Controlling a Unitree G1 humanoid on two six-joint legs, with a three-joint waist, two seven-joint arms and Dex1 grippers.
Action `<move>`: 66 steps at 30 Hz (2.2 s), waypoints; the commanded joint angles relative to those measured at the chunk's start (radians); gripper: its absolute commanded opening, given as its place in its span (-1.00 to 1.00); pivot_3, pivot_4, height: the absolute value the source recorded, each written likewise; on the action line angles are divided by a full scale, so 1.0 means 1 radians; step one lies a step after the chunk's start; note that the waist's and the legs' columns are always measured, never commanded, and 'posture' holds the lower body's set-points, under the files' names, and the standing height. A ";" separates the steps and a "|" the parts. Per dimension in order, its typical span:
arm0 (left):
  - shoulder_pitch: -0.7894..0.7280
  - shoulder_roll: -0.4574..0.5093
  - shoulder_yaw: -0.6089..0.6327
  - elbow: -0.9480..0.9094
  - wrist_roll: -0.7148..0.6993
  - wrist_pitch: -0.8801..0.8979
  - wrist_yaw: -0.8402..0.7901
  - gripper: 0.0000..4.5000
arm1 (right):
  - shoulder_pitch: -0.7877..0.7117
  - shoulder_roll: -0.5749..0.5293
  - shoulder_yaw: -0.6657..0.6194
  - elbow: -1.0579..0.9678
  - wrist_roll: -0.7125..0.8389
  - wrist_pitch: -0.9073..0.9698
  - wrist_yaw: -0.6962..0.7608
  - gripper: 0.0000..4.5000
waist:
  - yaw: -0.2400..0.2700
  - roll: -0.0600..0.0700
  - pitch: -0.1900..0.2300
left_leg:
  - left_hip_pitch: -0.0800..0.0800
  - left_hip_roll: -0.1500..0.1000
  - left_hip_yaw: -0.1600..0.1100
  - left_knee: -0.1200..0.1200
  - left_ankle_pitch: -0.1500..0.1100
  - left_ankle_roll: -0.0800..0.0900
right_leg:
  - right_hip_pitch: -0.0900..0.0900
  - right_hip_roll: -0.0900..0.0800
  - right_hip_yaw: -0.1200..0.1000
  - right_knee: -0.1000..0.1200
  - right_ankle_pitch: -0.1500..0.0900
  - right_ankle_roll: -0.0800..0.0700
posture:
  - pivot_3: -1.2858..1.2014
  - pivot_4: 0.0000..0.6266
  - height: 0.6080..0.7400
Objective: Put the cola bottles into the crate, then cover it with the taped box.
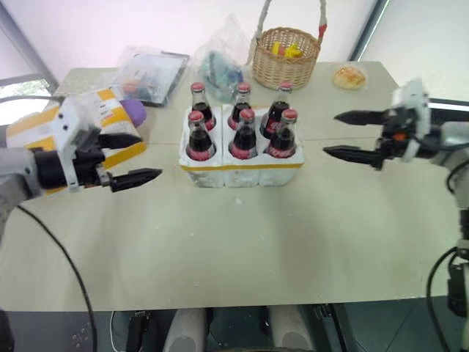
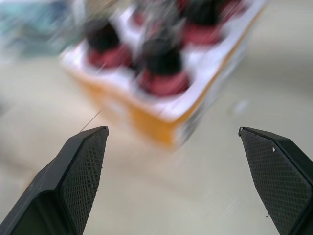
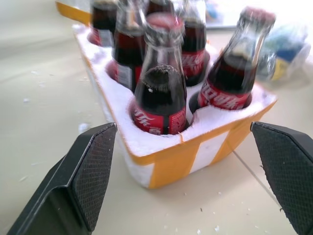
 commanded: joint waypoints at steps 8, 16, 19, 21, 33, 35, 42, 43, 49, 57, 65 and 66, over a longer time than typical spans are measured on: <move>0.442 0.114 0.261 0.152 0.582 -0.328 0.136 1.00 | 0.000 -0.001 -0.102 -0.298 0.276 0.251 -0.081 0.98 | -0.010 0.000 0.000 | 0.000 0.001 0.001 -0.001 0.000 0.000 | -0.001 -0.001 0.000 -0.001 -0.002 -0.003 | 0.03 -0.52 0.96; 0.294 0.133 0.019 0.687 0.816 -0.751 0.428 1.00 | 0.007 0.006 -0.088 -0.381 0.307 0.251 -0.110 0.98 | 0.006 -0.001 0.000 | -0.001 0.000 0.003 -0.001 0.000 0.000 | -0.002 -0.004 0.000 -0.002 -0.003 -0.007 | 0.03 -0.52 0.96; 0.145 0.143 -0.100 0.872 0.883 -0.879 0.510 1.00 | -0.012 -0.005 -0.091 -0.368 0.313 0.258 -0.114 0.98 | 0.015 -0.002 -0.001 | -0.003 0.000 0.003 0.000 0.000 -0.001 | -0.004 -0.004 -0.001 -0.002 -0.003 -0.007 | 0.03 -0.52 0.96; 0.052 0.157 -0.194 1.013 0.962 -0.966 0.578 1.00 | -0.017 -0.018 -0.091 -0.362 0.309 0.257 -0.112 0.98 | 0.015 -0.002 -0.001 | -0.004 0.000 0.003 0.000 0.000 0.000 | -0.004 -0.004 -0.001 -0.001 -0.001 -0.004 | 0.03 -0.52 0.96; -0.323 0.074 -0.463 1.476 1.111 -1.108 0.828 1.00 | -0.054 -0.089 -0.096 -0.313 0.298 0.273 -0.106 0.98 | 0.012 -0.003 -0.002 | -0.003 0.000 0.004 0.000 0.000 0.000 | -0.004 -0.003 -0.001 0.001 0.001 0.000 | 0.03 -0.52 0.96; -0.353 0.062 -0.491 1.515 1.127 -1.105 0.868 1.00 | -0.061 -0.094 -0.093 -0.303 0.296 0.272 -0.105 0.98 | 0.013 -0.003 -0.002 | -0.003 0.000 0.004 0.000 0.000 0.000 | -0.004 -0.003 -0.001 0.001 0.001 0.000 | 0.03 -0.52 0.96; -0.419 0.028 -0.555 1.613 1.150 -1.086 0.973 1.00 | -0.076 -0.110 -0.094 -0.280 0.285 0.270 -0.100 0.98 | 0.014 -0.003 -0.002 | -0.003 0.000 0.004 0.000 0.000 0.000 | -0.004 -0.003 -0.001 0.001 0.001 0.000 | 0.03 -0.52 0.96; -0.430 0.022 -0.563 1.620 1.152 -1.085 0.984 1.00 | -0.076 -0.112 -0.096 -0.277 0.284 0.269 -0.102 0.98 | 0.014 -0.003 -0.002 | -0.003 0.000 0.004 0.001 0.000 0.000 | -0.004 -0.003 -0.002 0.001 0.001 0.000 | 0.03 -0.52 0.96; -0.488 -0.009 -0.607 1.659 1.170 -1.062 0.997 1.00 | -0.083 -0.126 -0.103 -0.267 0.288 0.274 -0.103 0.98 | 0.015 -0.003 -0.002 | -0.004 -0.001 0.004 0.001 0.000 0.000 | -0.004 -0.003 -0.002 0.001 0.001 0.000 | 0.03 -0.52 0.96; -0.547 -0.035 -0.628 1.681 1.167 -1.035 0.995 -0.17 | -0.079 -0.143 -0.120 -0.261 0.301 0.285 -0.107 1.00 | 0.013 -0.003 -0.002 | -0.004 0.000 0.004 0.001 0.000 0.000 | -0.004 -0.003 -0.001 0.001 0.001 0.001 | 0.03 -0.52 0.96; -0.544 -0.037 -0.625 1.684 1.161 -1.031 0.994 -0.38 | -0.071 -0.138 -0.146 -0.267 0.312 0.301 -0.126 1.00 | 0.014 -0.004 -0.002 | -0.004 0.000 0.004 0.001 0.000 0.000 | -0.004 -0.003 -0.002 0.001 0.001 0.001 | 0.03 -0.52 0.96; -0.544 -0.037 -0.625 1.684 1.161 -1.033 0.995 -0.38 | -0.070 -0.137 -0.147 -0.267 0.312 0.299 -0.127 1.00 | 0.014 -0.004 -0.002 | -0.004 0.000 0.004 0.001 0.000 0.000 | -0.004 -0.003 -0.002 0.001 0.001 0.001 | 0.03 -0.52 0.96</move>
